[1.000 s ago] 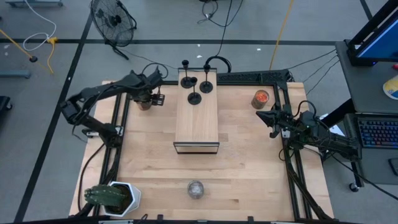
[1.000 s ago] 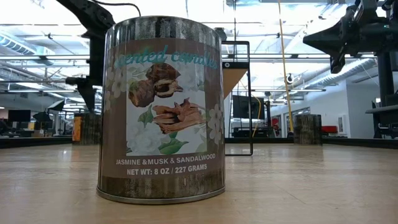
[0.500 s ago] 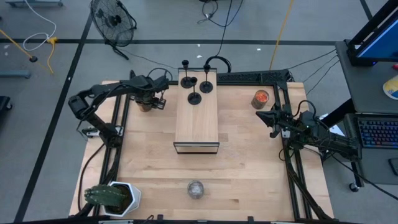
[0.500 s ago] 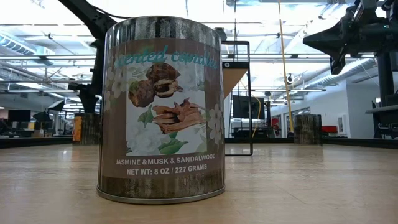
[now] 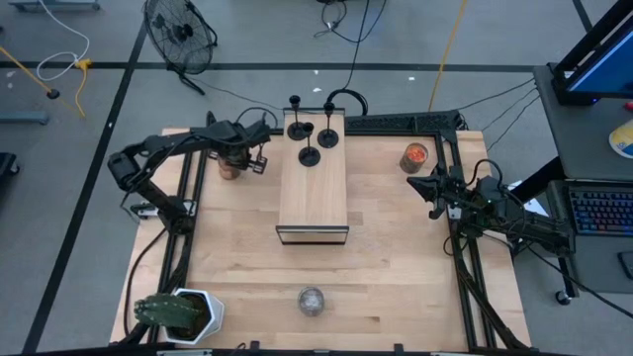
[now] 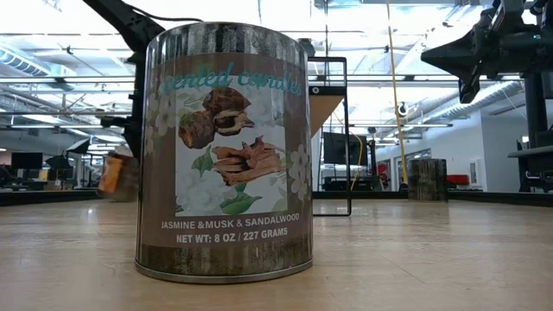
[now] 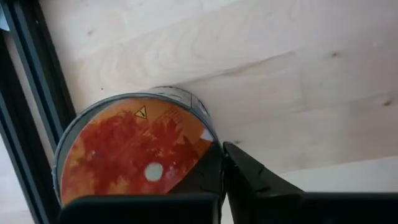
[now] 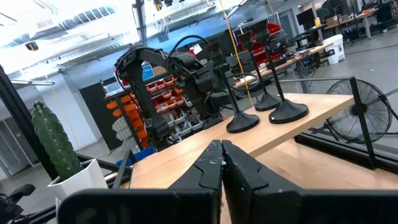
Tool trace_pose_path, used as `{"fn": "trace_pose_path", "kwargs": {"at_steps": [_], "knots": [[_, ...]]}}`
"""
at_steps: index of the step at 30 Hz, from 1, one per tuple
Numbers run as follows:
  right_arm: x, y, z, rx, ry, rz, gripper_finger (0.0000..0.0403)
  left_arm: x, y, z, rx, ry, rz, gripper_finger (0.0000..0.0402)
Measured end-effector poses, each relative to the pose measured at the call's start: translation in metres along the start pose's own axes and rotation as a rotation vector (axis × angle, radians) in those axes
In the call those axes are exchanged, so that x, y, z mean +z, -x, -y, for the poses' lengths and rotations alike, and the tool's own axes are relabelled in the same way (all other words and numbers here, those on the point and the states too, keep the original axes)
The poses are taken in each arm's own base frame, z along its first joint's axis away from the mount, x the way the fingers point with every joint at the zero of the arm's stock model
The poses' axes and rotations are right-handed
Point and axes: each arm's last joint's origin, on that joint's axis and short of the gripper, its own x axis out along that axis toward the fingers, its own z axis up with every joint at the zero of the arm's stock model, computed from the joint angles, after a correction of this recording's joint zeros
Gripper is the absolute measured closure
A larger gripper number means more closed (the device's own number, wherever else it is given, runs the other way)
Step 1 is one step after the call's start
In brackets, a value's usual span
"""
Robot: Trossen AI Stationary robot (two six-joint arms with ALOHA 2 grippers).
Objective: Pick & Place candle stick holders
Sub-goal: Put the left orange container candle on the shelf
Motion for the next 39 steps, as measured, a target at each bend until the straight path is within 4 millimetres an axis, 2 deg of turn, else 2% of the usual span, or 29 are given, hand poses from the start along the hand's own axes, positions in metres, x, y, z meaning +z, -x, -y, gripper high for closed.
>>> {"fn": "trace_pose_path", "kwargs": {"at_steps": [7,12,19,25,36,39], "knots": [[0.0,0.0,0.0,0.0,-0.003,0.0,0.0403,-0.004,0.003,0.001,-0.009,-0.022,-0.002,0.0398],[0.0,0.0,0.0,0.0,-0.003,0.0,0.0403,-0.007,0.013,-0.003,-0.046,-0.014,0.015,0.0399],[0.0,0.0,0.0,0.0,-0.003,0.0,0.0403,-0.012,0.034,-0.014,-0.096,0.027,0.097,0.04],[0.0,0.0,0.0,0.0,-0.003,0.0,0.0403,-0.022,0.055,-0.021,-0.224,0.057,0.115,0.04],[0.0,0.0,0.0,0.0,-0.002,0.0,0.0403,-0.06,0.099,-0.025,-0.444,0.062,0.172,0.0401],[0.0,0.0,0.0,0.0,0.0,0.0,0.0403,-0.068,0.116,-0.027,-0.468,0.062,0.171,0.0401]]}}
